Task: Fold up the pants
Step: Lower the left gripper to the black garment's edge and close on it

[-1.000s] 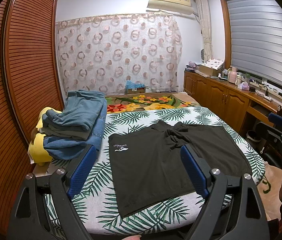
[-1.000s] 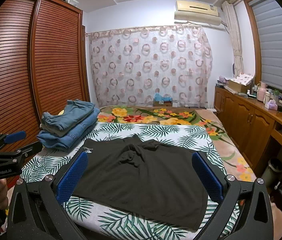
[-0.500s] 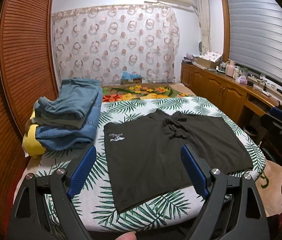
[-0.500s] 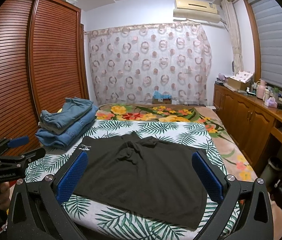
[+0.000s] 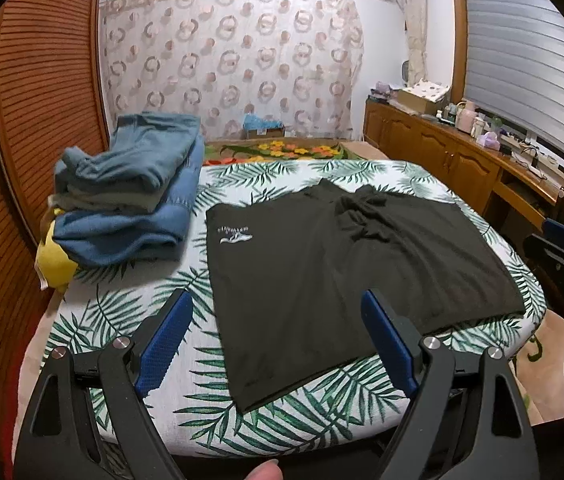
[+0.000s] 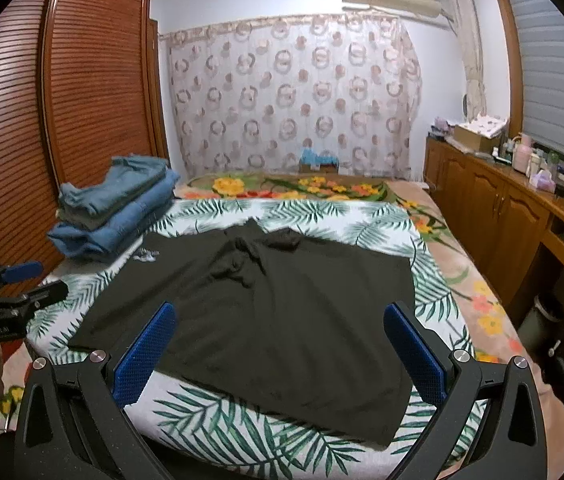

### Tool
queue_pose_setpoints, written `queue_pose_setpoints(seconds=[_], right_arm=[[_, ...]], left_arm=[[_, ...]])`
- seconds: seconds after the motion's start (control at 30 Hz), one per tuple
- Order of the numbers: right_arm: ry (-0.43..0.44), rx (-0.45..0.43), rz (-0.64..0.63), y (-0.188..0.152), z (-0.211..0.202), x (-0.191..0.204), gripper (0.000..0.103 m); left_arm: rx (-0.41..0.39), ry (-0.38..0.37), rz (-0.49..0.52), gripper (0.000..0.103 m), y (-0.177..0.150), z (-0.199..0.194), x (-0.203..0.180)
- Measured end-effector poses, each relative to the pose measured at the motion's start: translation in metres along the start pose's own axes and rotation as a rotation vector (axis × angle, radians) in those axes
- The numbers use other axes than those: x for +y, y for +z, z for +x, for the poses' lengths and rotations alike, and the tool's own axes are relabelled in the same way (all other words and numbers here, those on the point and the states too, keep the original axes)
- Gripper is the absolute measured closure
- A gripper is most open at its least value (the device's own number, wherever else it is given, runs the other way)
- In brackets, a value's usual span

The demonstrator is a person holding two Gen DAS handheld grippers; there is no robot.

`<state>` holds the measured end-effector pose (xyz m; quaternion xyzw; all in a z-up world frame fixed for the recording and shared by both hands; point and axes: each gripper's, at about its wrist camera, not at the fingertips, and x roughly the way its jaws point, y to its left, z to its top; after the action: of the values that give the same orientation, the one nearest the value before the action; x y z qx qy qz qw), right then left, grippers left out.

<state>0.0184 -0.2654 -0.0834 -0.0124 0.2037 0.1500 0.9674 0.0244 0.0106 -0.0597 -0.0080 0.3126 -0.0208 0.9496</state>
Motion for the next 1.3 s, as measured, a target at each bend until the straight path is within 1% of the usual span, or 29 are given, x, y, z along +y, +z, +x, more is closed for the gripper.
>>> queue_pose_setpoints(seconds=[0.4, 0.6, 0.67, 0.8, 0.83, 0.87, 0.9, 0.97, 1.0, 1.07, 1.17, 1.3], right_arm=[[-0.019, 0.103, -0.019, 0.007, 0.023, -0.004, 0.0], [-0.036, 0.166, -0.029, 0.008, 0.032, -0.005, 0.0], [-0.041, 0.183, -0.027, 0.009, 0.033, -0.005, 0.0], [-0.037, 0.211, -0.02, 0.013, 0.03, -0.002, 0.0], [-0.039, 0.217, -0.022, 0.014, 0.03, -0.001, 0.0], [-0.042, 0.222, -0.025, 0.015, 0.029, 0.0, 0.0], [-0.042, 0.225, -0.024, 0.016, 0.029, 0.0, 0.0], [-0.041, 0.234, -0.022, 0.015, 0.029, 0.002, 0.0], [-0.043, 0.239, -0.023, 0.015, 0.027, 0.003, 0.0], [-0.044, 0.247, -0.027, 0.015, 0.025, 0.005, 0.0], [-0.038, 0.243, -0.025, 0.013, 0.023, 0.009, 0.0], [-0.033, 0.235, -0.03, 0.012, 0.015, 0.01, 0.0]], left_arm=[[0.059, -0.05, -0.012, 0.016, -0.015, 0.021, 0.015], [0.08, -0.044, -0.036, 0.018, -0.022, 0.027, 0.03], [0.094, -0.05, -0.048, 0.023, -0.027, 0.03, 0.035], [0.117, -0.062, -0.067, 0.027, -0.034, 0.034, 0.044], [0.123, -0.072, -0.069, 0.036, -0.038, 0.034, 0.045], [0.131, -0.077, -0.071, 0.042, -0.039, 0.035, 0.047], [0.14, -0.084, -0.073, 0.044, -0.041, 0.036, 0.048], [0.154, -0.096, -0.074, 0.054, -0.045, 0.038, 0.05], [0.161, -0.1, -0.074, 0.055, -0.047, 0.039, 0.05], [0.17, -0.108, -0.07, 0.062, -0.051, 0.039, 0.049], [0.175, -0.117, -0.06, 0.067, -0.054, 0.038, 0.047], [0.174, -0.114, -0.048, 0.068, -0.054, 0.038, 0.044]])
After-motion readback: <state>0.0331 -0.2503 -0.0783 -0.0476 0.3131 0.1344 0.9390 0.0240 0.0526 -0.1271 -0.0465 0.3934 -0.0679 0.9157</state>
